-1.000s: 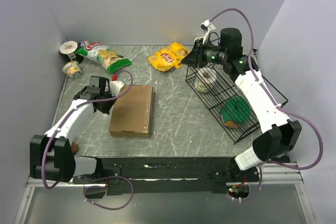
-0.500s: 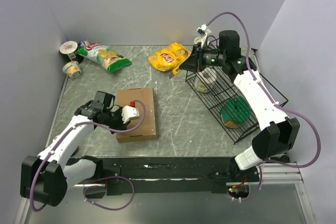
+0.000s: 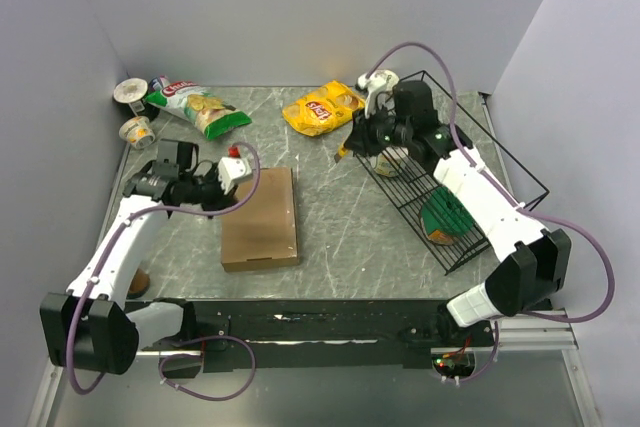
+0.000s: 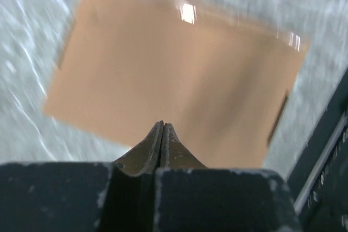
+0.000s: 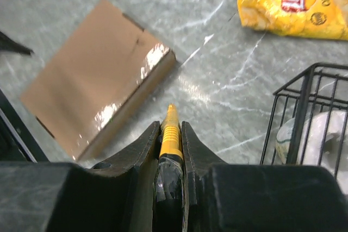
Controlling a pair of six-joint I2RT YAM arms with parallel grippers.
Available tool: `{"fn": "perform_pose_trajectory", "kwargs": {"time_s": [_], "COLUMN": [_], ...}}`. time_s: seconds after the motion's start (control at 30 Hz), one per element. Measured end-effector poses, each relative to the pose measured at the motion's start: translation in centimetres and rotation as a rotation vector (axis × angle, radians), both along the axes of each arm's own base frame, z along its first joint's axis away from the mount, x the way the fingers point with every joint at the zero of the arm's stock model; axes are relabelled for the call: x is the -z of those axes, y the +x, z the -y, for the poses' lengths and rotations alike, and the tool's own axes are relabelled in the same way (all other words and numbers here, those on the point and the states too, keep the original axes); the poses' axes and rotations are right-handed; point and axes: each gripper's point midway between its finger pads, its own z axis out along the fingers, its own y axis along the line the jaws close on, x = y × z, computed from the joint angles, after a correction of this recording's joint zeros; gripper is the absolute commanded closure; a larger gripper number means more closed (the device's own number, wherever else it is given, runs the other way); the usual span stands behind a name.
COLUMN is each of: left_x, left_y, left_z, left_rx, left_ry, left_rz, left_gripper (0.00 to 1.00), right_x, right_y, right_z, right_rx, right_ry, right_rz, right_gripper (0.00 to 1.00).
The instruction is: Unpack the express box
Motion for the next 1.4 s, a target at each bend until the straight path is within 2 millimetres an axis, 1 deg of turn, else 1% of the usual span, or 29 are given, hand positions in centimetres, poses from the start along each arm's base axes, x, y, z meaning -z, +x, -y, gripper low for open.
{"fn": "perform_pose_trajectory", "kwargs": {"time_s": [0.1, 0.2, 0.27, 0.37, 0.43, 0.5, 0.57, 0.63, 0.67, 0.73, 0.77, 0.87, 0.93, 0.97, 1.0, 1.03, 1.07, 1.13, 1.17, 1.23, 1.27, 1.3, 1.37, 1.4], "left_x": [1.9, 3.6, 4.8, 7.3, 9.0, 10.4, 11.0, 11.1, 11.0, 11.0, 11.0, 10.6, 9.6, 9.0, 8.1, 6.7, 5.7, 2.8, 1.4, -1.5, -2.7, -3.5, -4.1, -4.1], "left_y": [-2.2, -5.2, -6.7, -8.8, -10.2, -11.5, -12.0, -12.0, -11.8, -11.6, -11.5, -11.3, -10.8, -10.4, -9.9, -9.1, -8.3, -5.8, -4.5, -1.5, 0.0, 1.5, 4.6, 6.5], "left_z": [-2.2, -3.8, -4.9, -6.3, -7.0, -7.2, -6.6, -5.2, -3.9, -1.8, -0.6, 2.4, 3.5, 3.7, 3.8, 3.8, 3.8, 4.0, 4.1, 4.3, 4.4, 4.6, 5.1, 5.4], "left_rx": [0.024, 0.129, 0.185, 0.258, 0.299, 0.337, 0.380, 0.433, 0.465, 0.518, 0.541, 0.597, 0.603, 0.602, 0.594, 0.564, 0.534, 0.423, 0.365, 0.250, 0.199, 0.152, 0.086, 0.058], "left_ry": [0.088, 0.204, 0.273, 0.357, 0.390, 0.397, 0.394, 0.380, 0.360, 0.319, 0.294, 0.222, 0.192, 0.187, 0.174, 0.153, 0.137, 0.085, 0.054, -0.011, -0.039, -0.064, -0.101, -0.121], "left_rz": [-0.052, -0.108, -0.144, -0.214, -0.277, -0.339, -0.354, -0.327, -0.298, -0.264, -0.257, -0.263, -0.257, -0.245, -0.233, -0.212, -0.187, -0.109, -0.067, 0.012, 0.036, 0.049, 0.032, 0.017], "left_gripper": [0.99, 0.99, 0.99, 0.99, 0.99, 0.98, 0.94, 0.92, 0.89, 0.85, 0.80, 0.73, 0.71, 0.62, 0.56, 0.49, 0.37, 0.26, 0.18, 0.12, 0.04, 0.04, 0.04, 0.04], "right_x": [1.5, 2.2, 2.3, 2.3, 2.3, 2.3, 2.3, 2.3, 2.3, 2.3, 2.4, 2.4, 2.4, 2.4, 2.4, 2.4, 2.4, 2.5, 2.7, 3.0, 3.1, 3.2, 3.4, 3.4], "right_y": [-1.5, -2.6, -2.7, -2.7, -2.8, -2.8, -2.8, -2.8, -2.8, -2.9, -2.9, -2.9, -2.9, -2.9, -2.9, -2.9, -2.9, -2.9, -2.9, -3.0, -3.0, -3.0, -2.9, -2.9], "right_z": [-0.3, -0.6, -0.6, -0.7, -0.7, -0.7, -0.8, -0.8, -0.8, -0.7, -0.7, -0.7, -0.7, -0.7, -0.7, -0.7, -0.7, -0.7, -0.7, -0.7, -0.6, -0.6, -0.5, -0.5], "right_rx": [-0.035, -0.061, -0.066, -0.068, -0.070, -0.070, -0.071, -0.071, -0.071, -0.071, -0.072, -0.071, -0.072, -0.072, -0.072, -0.072, -0.072, -0.072, -0.072, -0.072, -0.074, -0.075, -0.076, -0.077], "right_ry": [-0.035, -0.051, -0.053, -0.054, -0.054, -0.054, -0.054, -0.055, -0.055, -0.056, -0.057, -0.057, -0.057, -0.057, -0.057, -0.057, -0.057, -0.057, -0.058, -0.063, -0.065, -0.067, -0.077, -0.080], "right_rz": [-0.014, -0.035, -0.035, -0.034, -0.035, -0.035, -0.035, -0.035, -0.036, -0.037, -0.038, -0.039, -0.038, -0.038, -0.038, -0.038, -0.038, -0.038, -0.041, -0.045, -0.046, -0.045, -0.040, -0.035], "right_gripper": [1.00, 1.00, 1.00, 1.00, 1.00, 1.00, 1.00, 1.00, 1.00, 1.00, 1.00, 1.00, 1.00, 1.00, 1.00, 1.00, 1.00, 1.00, 1.00, 1.00, 1.00, 1.00, 1.00, 1.00]}}
